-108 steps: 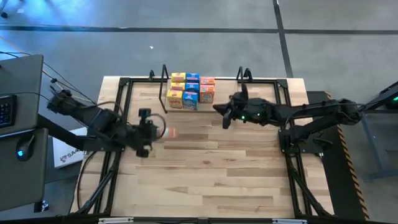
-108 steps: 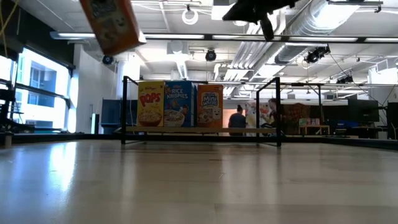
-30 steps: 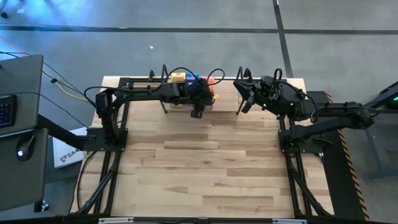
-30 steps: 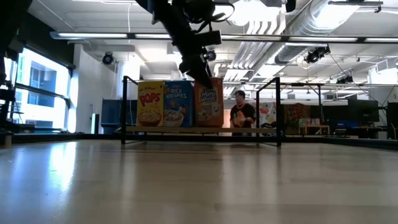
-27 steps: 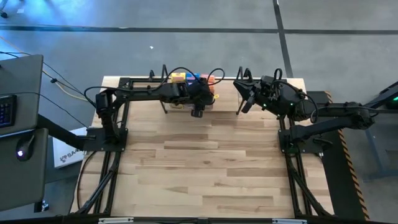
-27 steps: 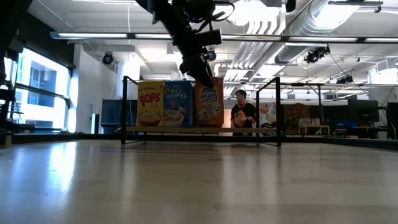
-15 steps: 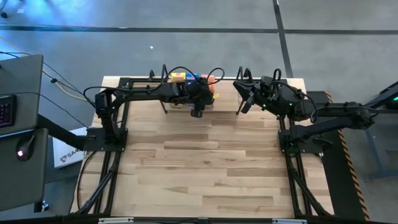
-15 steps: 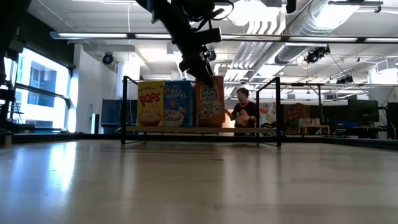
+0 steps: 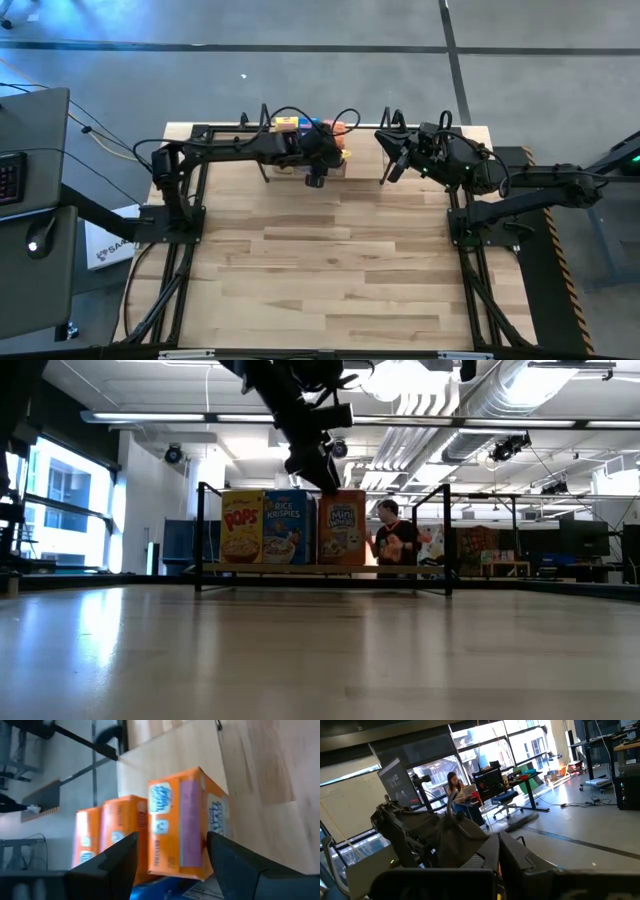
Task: Stack cereal on shelf
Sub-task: Put the orange cereal box on the shelf aligned with the other orange cereal boxes, then return to Home Position
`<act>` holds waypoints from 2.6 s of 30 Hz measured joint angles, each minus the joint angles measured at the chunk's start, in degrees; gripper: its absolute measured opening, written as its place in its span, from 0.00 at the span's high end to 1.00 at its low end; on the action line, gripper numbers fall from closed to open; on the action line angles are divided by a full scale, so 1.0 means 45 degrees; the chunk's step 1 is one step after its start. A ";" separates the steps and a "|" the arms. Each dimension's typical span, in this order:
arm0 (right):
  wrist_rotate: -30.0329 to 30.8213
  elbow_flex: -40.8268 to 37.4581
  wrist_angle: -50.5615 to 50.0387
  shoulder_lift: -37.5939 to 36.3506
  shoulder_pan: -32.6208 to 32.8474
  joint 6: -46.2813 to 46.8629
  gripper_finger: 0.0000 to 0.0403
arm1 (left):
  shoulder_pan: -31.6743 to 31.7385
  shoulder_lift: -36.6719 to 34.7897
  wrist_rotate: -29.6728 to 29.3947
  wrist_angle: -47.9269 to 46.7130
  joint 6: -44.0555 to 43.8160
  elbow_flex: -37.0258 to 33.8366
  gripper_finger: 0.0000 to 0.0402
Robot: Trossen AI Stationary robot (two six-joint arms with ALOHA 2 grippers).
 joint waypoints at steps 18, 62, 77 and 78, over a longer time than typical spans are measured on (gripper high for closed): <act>-0.0330 0.0000 -0.0321 0.1002 -0.0015 0.0124 1.00 | 0.0432 -0.5391 0.4329 0.0236 -0.4845 -0.1073 0.67; 0.0190 0.4697 -0.9436 0.8961 -0.1923 0.0421 1.00 | 0.0219 -1.5109 0.4702 0.9898 -0.9651 -1.0554 1.00; -0.1749 0.4697 -1.0025 0.6614 -0.1911 -0.0483 1.00 | -0.0275 -1.6093 0.6665 1.2728 -1.1836 -1.3258 1.00; -0.2091 0.4697 -0.9986 0.6307 -0.1914 -0.0466 1.00 | -0.0513 -1.6191 0.6151 1.3770 -1.2128 -1.3850 1.00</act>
